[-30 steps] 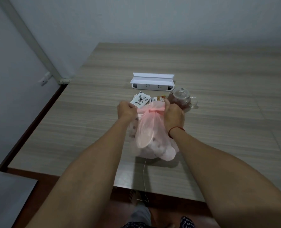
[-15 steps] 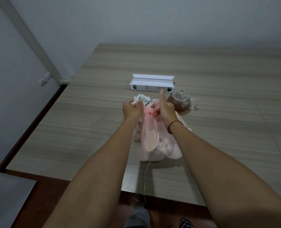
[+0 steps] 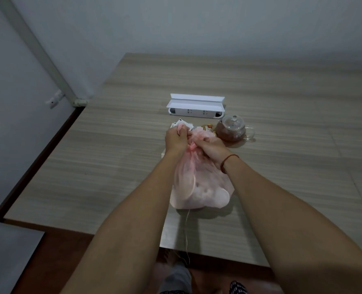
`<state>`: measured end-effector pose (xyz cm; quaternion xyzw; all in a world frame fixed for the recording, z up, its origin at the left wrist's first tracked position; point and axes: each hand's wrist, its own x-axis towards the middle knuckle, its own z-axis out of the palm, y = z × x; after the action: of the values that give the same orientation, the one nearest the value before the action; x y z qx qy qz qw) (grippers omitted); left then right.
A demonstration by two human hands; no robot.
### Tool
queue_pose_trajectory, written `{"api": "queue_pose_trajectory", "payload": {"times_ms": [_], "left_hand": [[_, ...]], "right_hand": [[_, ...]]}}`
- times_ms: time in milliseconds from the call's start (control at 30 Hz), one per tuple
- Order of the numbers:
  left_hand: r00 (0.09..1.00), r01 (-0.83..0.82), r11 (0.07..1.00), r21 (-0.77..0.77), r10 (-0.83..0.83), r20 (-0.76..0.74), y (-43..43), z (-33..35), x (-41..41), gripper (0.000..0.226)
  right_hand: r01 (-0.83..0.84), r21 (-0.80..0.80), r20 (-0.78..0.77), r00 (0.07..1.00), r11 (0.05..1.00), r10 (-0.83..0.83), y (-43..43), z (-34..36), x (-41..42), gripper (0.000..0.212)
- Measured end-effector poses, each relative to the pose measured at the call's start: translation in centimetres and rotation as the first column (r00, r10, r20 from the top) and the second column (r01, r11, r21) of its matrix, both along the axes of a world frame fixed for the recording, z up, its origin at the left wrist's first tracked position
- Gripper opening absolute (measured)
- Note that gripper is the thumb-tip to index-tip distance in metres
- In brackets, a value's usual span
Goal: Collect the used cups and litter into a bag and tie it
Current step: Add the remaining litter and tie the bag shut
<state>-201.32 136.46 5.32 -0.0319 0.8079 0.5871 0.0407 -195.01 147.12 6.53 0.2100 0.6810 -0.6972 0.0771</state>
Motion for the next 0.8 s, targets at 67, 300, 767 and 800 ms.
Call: {"api": "queue_pose_trajectory", "payload": {"times_ms": [67,300,767,800], "left_hand": [[1.0,0.011,0.999,0.033,-0.012,0.017,-0.1,-0.4,0.2,0.034],[0.981,-0.078,0.963,0.256,0.028,0.194,-0.2,0.8,0.2,0.027],[0.932,0.004,0.917,0.4,-0.149,0.331,0.2,2.4,1.1,0.032],[0.932,0.042,0.922,0.384,-0.174,0.318,-0.1,2.1,1.2,0.037]], "right_hand": [[-0.051,0.086,0.015,0.999,0.995,0.05,0.1,0.5,-0.3,0.03],[0.046,-0.314,0.002,0.999,0.948,-0.048,-0.2,0.4,-1.1,0.023],[0.162,-0.309,0.12,0.984,0.937,-0.13,-0.9,-0.3,-1.5,0.027],[0.167,-0.26,0.098,0.985,0.951,-0.146,-0.7,-0.5,-1.4,0.025]]}}
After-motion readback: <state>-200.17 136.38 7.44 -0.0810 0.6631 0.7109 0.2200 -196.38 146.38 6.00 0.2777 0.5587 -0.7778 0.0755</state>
